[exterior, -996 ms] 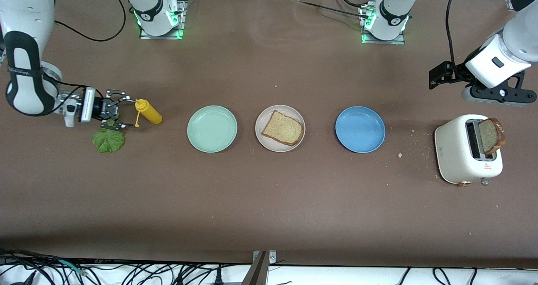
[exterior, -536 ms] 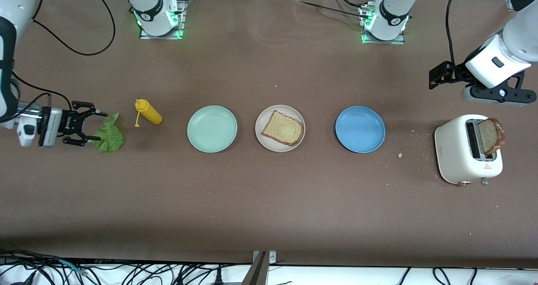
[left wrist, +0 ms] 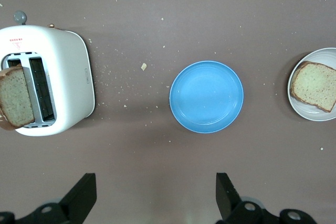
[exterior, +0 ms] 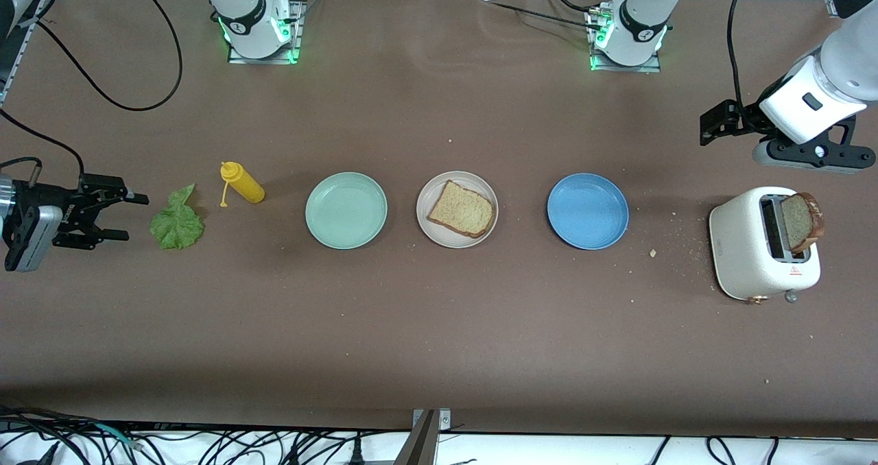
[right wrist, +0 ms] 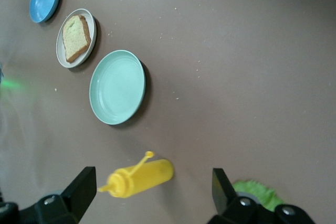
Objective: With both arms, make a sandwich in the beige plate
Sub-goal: 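Move the right gripper over the green lettuce leaf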
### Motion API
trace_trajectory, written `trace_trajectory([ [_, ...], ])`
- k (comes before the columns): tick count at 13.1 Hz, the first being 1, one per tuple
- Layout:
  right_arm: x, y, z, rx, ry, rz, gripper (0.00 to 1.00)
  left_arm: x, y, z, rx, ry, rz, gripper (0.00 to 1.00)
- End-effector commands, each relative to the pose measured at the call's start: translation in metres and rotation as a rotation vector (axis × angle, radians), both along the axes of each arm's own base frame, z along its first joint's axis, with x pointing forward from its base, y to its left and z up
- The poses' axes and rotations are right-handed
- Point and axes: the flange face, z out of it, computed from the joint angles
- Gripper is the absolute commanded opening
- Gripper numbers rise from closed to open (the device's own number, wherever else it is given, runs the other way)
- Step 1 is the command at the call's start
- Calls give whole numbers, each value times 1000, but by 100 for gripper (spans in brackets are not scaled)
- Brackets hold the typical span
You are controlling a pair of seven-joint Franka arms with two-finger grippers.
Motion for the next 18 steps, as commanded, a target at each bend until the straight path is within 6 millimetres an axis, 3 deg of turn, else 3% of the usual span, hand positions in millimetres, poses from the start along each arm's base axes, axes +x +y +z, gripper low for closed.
trace_trajectory([
  [1,4,14,33,-109,75,-96,98,-3,-2,7,-7,1,3,100],
  [5,5,27,43,-313,207,-314,98,-3,-2,7,-7,1,3,100],
  [9,3,70,42,-647,172,-434,98,-3,-2,7,-7,1,3,100],
  [11,-3,81,24,-690,160,-496,98,-3,-2,7,-7,1,3,100],
  [18,-49,40,-102,-677,79,-583,98,-3,-1,6,-7,3,5,100],
])
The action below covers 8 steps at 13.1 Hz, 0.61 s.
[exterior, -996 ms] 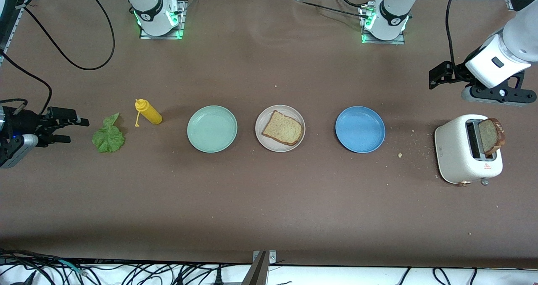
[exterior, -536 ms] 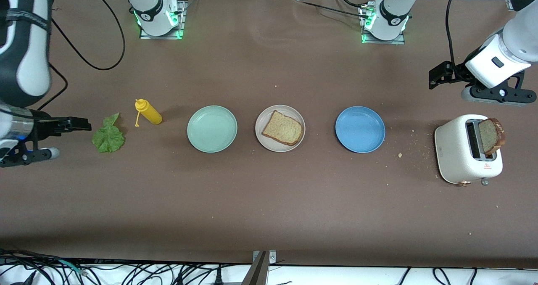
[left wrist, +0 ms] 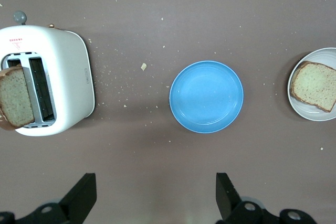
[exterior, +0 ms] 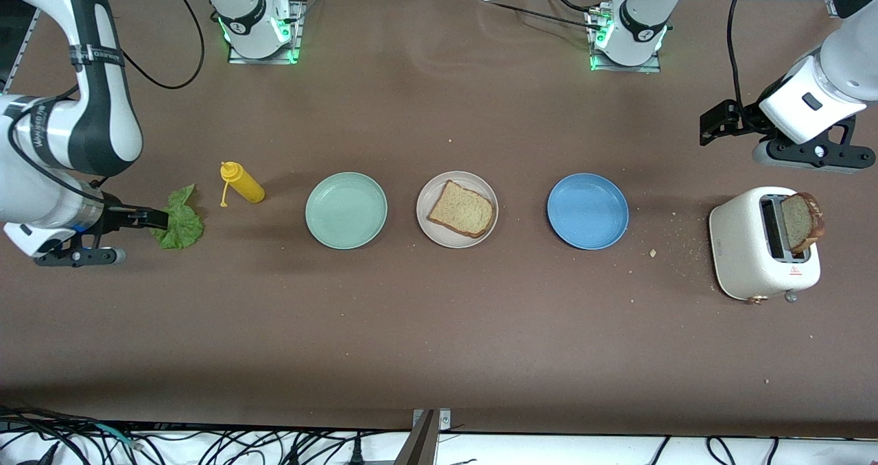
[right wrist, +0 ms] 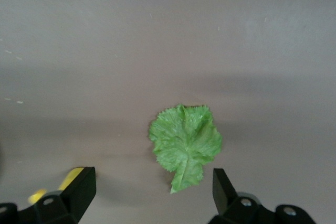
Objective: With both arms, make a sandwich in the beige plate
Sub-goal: 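Lower the right gripper and grasp the lettuce leaf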
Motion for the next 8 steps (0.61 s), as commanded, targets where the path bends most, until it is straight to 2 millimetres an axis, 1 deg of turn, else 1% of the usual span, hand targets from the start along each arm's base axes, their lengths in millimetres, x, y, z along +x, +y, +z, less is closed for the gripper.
trace_trajectory([
  [1,-37,-4,-37,1,-16,-16,99,-3,-2,7,-7,1,4,100],
  [4,-64,-12,-88,0,-50,-28,99,-3,-2,7,-7,1,4,100],
  [6,-68,-17,-107,-6,-97,-28,99,-3,-2,7,-7,1,4,100],
  [8,-70,-25,-116,-10,-91,-42,98,-3,-2,7,-7,1,4,100],
])
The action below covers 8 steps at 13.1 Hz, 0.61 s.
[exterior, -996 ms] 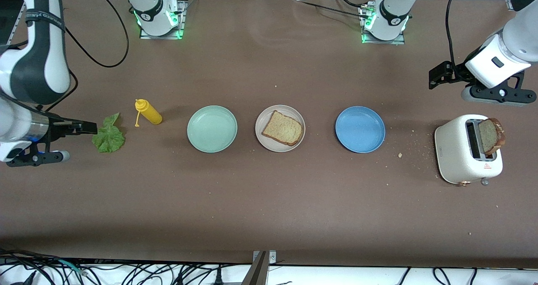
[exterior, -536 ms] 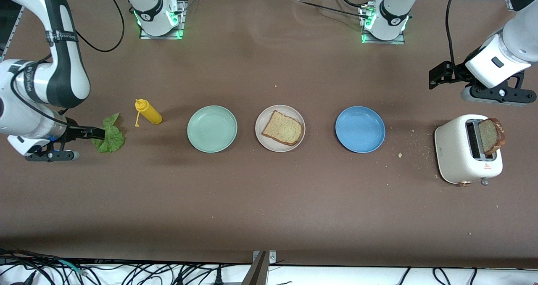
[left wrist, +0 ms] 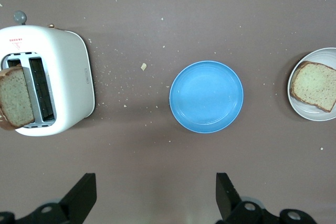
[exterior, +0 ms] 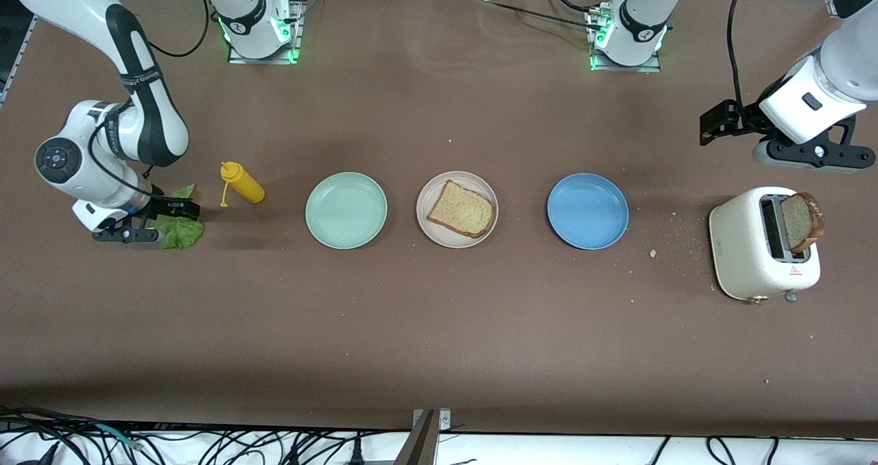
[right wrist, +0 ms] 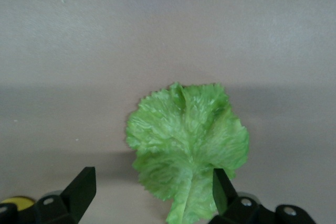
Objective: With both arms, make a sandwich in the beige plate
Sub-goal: 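Lower the right gripper and grasp the lettuce leaf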
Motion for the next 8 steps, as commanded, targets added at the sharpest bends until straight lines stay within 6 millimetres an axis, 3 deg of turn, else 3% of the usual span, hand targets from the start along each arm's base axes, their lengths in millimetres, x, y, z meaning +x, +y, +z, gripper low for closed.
trace_trajectory([
  [1,-5,-12,-5,-7,-14,-23,98,-3,-2,7,-7,1,4,100],
  [8,-1,-27,-33,-23,-67,-38,98,-3,-2,7,-7,1,4,100],
])
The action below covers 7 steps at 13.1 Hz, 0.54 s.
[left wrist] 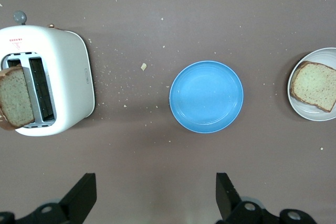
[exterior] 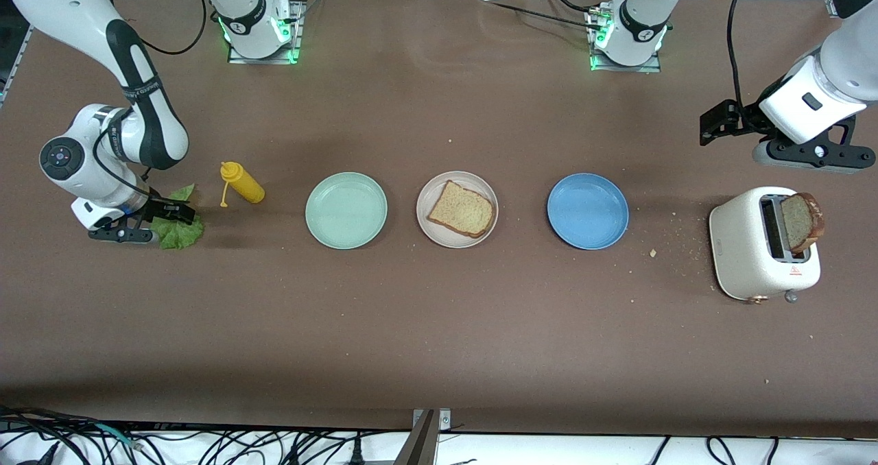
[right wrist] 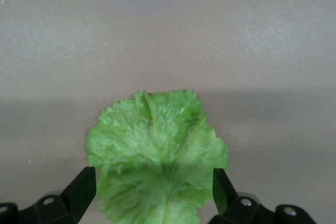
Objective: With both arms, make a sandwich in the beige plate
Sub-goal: 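Lower the right gripper and grasp the lettuce leaf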
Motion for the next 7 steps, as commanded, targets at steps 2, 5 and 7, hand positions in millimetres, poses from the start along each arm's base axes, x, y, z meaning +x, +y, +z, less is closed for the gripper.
trace_trajectory([
  [2,-2,-2,-18,-4,-10,-13,88,-3,-1,7,-7,1,5,100],
  [5,-3,-2,-19,-4,-3,-8,20,-2,-1,6,-7,3,5,100],
  [7,-2,-2,-17,-4,-6,-6,0,-2,-1,6,-7,3,5,100],
])
